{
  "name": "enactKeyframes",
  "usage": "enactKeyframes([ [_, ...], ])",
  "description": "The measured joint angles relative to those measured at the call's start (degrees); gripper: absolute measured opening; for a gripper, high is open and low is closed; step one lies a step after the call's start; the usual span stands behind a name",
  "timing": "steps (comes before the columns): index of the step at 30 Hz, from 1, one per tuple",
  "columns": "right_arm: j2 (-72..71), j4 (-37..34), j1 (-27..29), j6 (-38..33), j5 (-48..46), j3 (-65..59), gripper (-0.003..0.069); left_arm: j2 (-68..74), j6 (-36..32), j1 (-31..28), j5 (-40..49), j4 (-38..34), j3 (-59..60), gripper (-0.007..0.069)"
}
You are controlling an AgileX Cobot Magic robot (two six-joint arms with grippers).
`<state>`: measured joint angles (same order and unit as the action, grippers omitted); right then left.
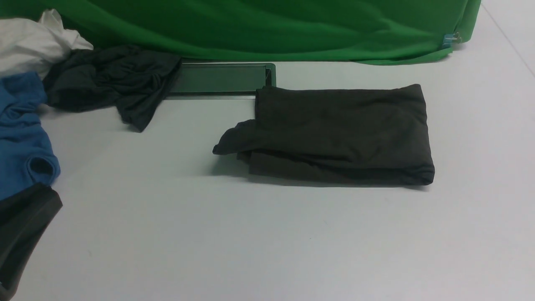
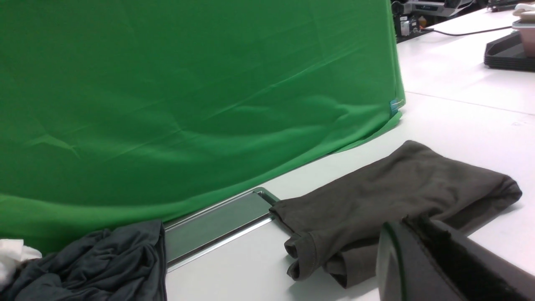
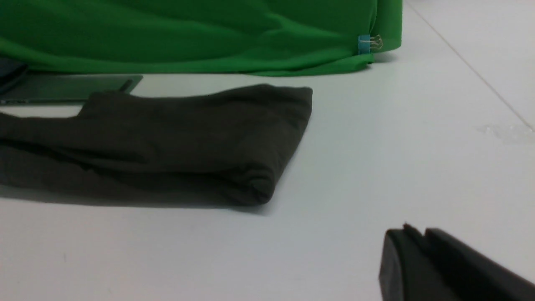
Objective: Fold a long-sleeved shirt on a white desktop.
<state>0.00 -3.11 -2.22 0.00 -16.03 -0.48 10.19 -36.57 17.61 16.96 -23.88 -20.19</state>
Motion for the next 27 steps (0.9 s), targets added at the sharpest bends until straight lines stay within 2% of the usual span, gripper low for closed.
enactKeyframes([
  [27,-0.04,0.0,0.0,0.0,0.65,0.0,0.0115,0.0,0.0,0.0,0.12,1.44,0.0,0.0017],
])
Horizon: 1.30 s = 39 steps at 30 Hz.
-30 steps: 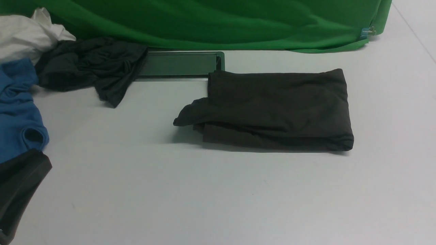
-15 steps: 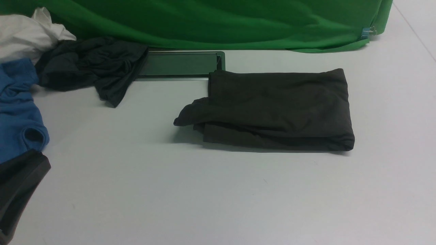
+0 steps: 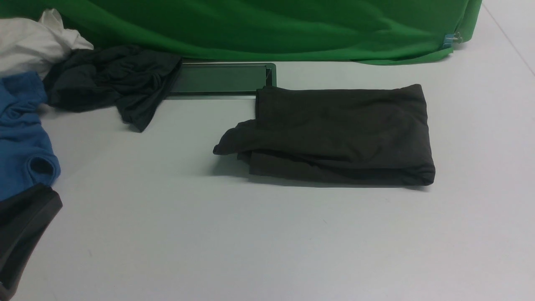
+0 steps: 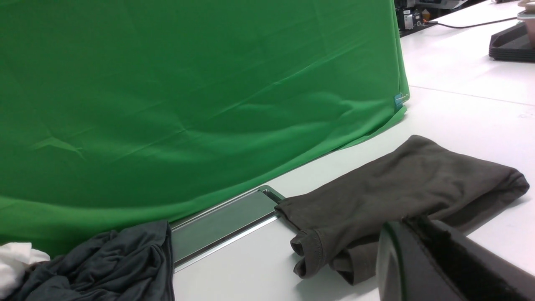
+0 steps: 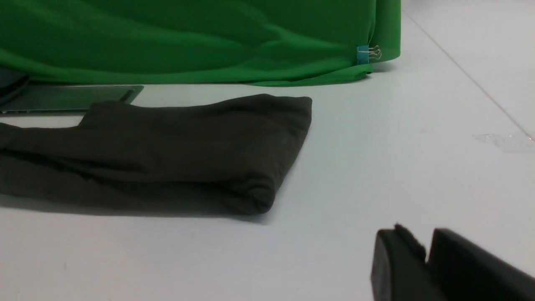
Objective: Fold a long-sleeved shirt on a white desktop.
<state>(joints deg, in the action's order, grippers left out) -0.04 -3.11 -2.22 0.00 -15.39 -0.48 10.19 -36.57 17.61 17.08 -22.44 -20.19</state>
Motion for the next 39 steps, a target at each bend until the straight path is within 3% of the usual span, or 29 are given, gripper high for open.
enactKeyframes([
  [9,0.0,0.0,0.0,0.0,0.0,0.0,0.0136,0.0,2.23,-0.69,-3.6,0.9,1.48,0.0017],
  [13,0.0,0.0,0.0,0.0,0.0,0.0,0.0139,-1.71,5.19,-7.41,-9.18,1.14,7.12,0.0017],
  [20,-0.06,0.0,0.0,0.0,-0.06,0.0,0.0154,-9.82,8.65,-19.07,-6.86,1.27,19.06,0.0017],
  [24,-0.13,0.0,0.0,0.0,0.15,0.0,0.0163,-10.06,12.57,-19.48,-1.52,1.94,20.6,0.0017],
  [29,-0.13,0.0,0.0,0.0,0.41,0.0,0.018,-10.29,19.18,-19.48,-1.64,1.72,20.6,0.0017],
  [39,-0.13,0.0,0.0,0.0,0.41,0.0,0.0199,-10.29,20.4,-19.48,-1.69,1.72,20.6,0.0017],
])
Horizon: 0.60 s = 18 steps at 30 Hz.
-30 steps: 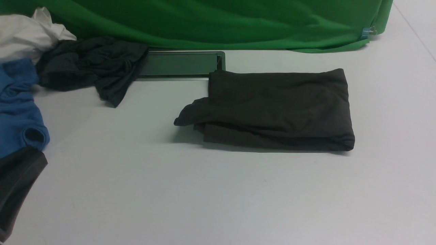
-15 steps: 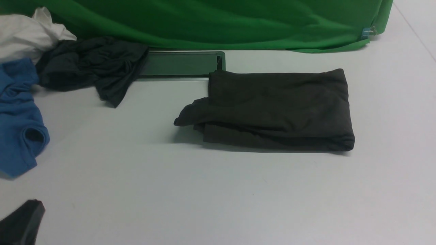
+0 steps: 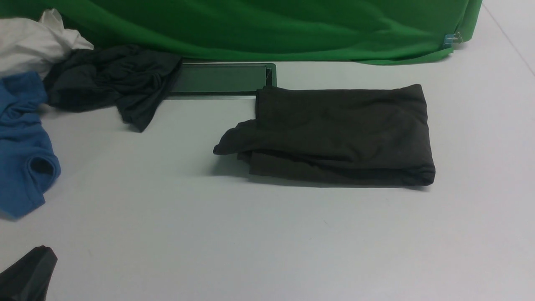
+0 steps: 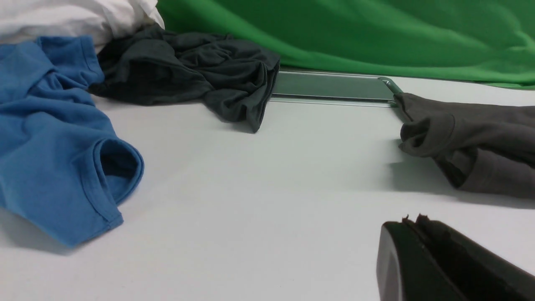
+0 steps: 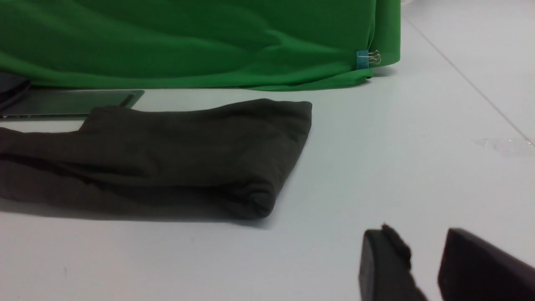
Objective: Fold a long-sleeved shirt on a white desktop.
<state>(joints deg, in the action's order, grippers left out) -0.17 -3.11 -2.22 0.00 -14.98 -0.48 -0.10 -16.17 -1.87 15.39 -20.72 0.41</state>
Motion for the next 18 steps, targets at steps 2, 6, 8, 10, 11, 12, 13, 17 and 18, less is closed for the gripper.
enactKeyframes([
  [2,0.0,0.0,0.0,0.0,0.0,0.0,0.0203,0.0,0.0,0.0,-0.11,0.0,0.0,0.0017],
  [6,0.0,0.0,0.0,0.0,0.05,0.0,0.0209,0.0,0.0,0.0,-0.19,0.0,0.0,0.0017],
  [8,0.0,0.0,0.0,0.0,0.05,0.0,0.0213,0.0,0.0,0.0,-0.19,0.0,0.0,0.0017],
  [10,0.0,0.0,0.0,0.0,0.05,0.0,0.0217,0.0,0.0,0.0,-0.19,0.0,0.0,0.0017],
  [11,0.0,0.0,0.0,0.0,0.05,0.0,0.0218,0.0,0.0,0.0,-0.19,0.0,0.0,0.0017],
  [12,0.0,0.0,0.0,0.0,0.05,0.0,0.022,0.0,0.0,0.0,-0.19,0.0,0.0,0.0017],
  [13,0.0,0.0,0.0,0.0,0.05,0.0,0.022,0.0,0.0,0.0,-0.19,0.0,0.0,0.0017],
  [17,0.0,0.0,0.0,0.0,0.05,0.0,0.0221,0.0,0.0,0.0,-0.19,0.0,0.0,0.0017],
  [18,0.0,0.0,0.0,0.0,0.05,0.0,0.0222,0.0,0.0,0.0,-0.19,0.0,0.0,0.0017],
])
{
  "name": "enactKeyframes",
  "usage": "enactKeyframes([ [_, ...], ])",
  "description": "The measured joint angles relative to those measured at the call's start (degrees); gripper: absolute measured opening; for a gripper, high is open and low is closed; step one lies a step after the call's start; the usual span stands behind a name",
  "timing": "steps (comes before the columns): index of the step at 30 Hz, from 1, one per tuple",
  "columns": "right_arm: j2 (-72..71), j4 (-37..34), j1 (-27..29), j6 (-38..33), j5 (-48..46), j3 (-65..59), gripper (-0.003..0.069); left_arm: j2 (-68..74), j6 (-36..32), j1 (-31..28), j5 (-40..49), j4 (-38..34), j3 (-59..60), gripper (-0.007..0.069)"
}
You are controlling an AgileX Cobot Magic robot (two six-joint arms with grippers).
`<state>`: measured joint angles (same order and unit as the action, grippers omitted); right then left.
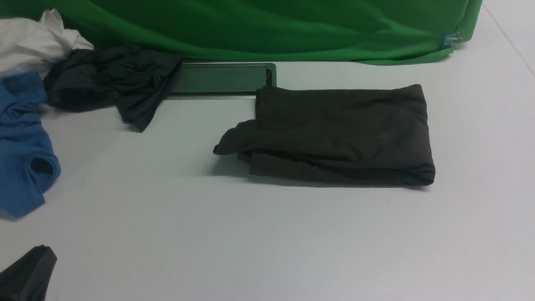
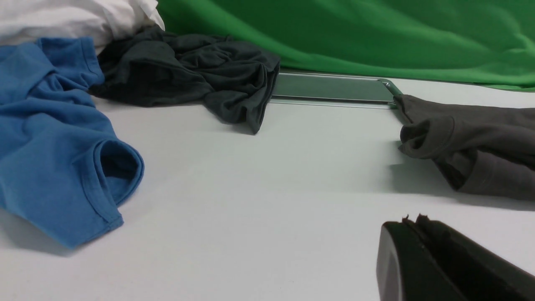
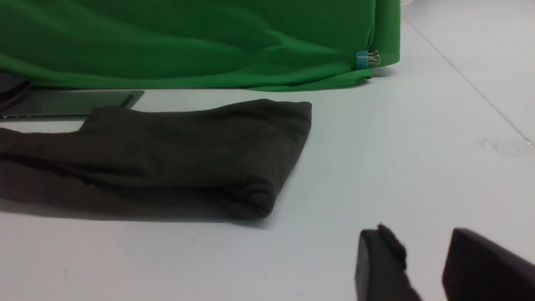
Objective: Fold a long-sleeved shirt on a white desktop.
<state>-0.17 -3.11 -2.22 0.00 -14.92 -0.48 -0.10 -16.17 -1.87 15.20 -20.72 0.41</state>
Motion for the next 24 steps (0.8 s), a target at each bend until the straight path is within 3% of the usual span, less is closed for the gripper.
enactKeyframes([
  [24,0.0,0.0,0.0,0.0,0.0,0.0,0.0238,0.0,0.0,0.0,0.0,-0.01,0.0,0.0017],
])
